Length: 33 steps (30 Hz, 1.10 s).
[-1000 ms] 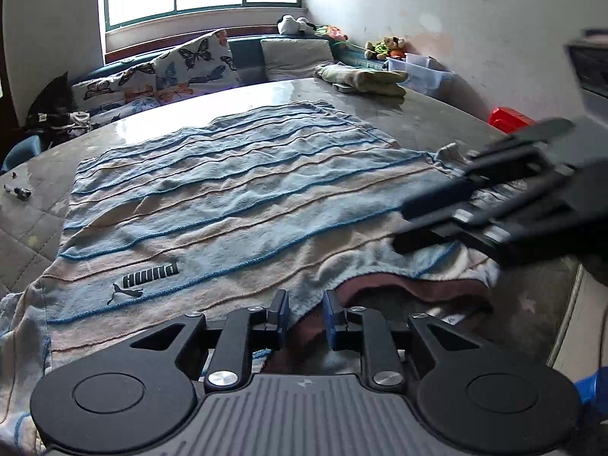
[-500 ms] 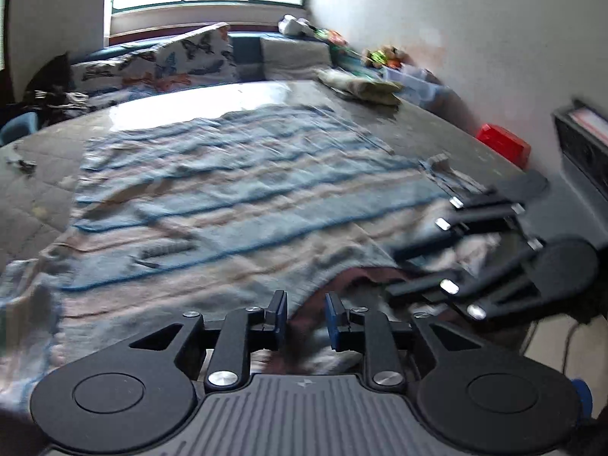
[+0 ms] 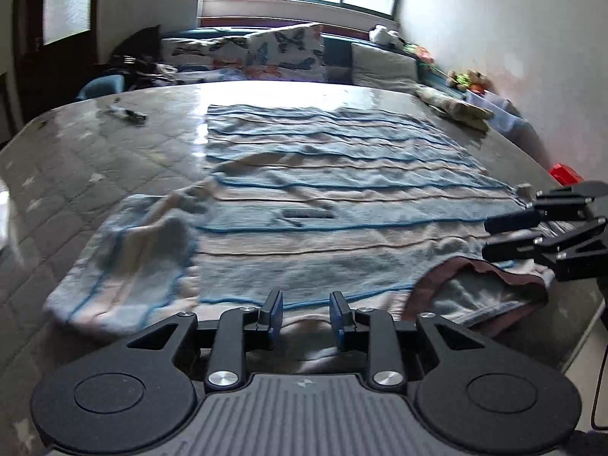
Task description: Fold clothes
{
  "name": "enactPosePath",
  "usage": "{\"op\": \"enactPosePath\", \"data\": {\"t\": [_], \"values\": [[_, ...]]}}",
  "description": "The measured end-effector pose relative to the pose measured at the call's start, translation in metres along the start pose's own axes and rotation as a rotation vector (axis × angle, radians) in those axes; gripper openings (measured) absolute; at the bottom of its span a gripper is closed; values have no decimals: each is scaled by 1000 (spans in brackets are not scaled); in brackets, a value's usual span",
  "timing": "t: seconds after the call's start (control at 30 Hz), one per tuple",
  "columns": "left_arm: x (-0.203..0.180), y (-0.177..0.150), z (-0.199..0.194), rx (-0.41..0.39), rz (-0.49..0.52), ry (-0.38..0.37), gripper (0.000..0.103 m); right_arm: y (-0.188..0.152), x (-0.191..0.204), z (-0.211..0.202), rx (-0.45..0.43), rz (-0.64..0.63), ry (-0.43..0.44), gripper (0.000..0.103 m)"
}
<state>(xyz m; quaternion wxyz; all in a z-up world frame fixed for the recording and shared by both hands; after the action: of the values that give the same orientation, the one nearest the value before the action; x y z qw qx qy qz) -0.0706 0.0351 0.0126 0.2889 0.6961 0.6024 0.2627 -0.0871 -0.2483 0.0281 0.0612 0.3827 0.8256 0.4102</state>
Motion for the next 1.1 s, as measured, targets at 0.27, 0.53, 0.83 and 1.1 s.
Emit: {"op": "enactPosePath", "data": {"t": [0.27,0.53,0.83,1.1], "values": [[35,-8,-7,17,-97,63,30,-15,0,13,48,16,10,40],[39,-6,-4,16,-71,141,46,-25,0,-4,60,49,8,42],[15,10,-8,-52,-21,123,83,-42,0,-36,21,123,-12,44],[-18,23,-4,-96,17,84,103,-48,0,-54,-29,170,-14,44]]}}
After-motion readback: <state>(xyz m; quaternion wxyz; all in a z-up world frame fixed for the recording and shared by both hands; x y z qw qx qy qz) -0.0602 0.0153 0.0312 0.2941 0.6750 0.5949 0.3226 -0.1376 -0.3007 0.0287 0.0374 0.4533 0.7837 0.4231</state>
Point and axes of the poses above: each gripper's, at about its wrist camera, not at the fingertips, and z roughly the way its jaws point, x to its left, y to its top, the point moved 2 cm from there along z, roughly the way its jaws point, and after that the axes turned 12 degrees about y, right-handed, at the moved point
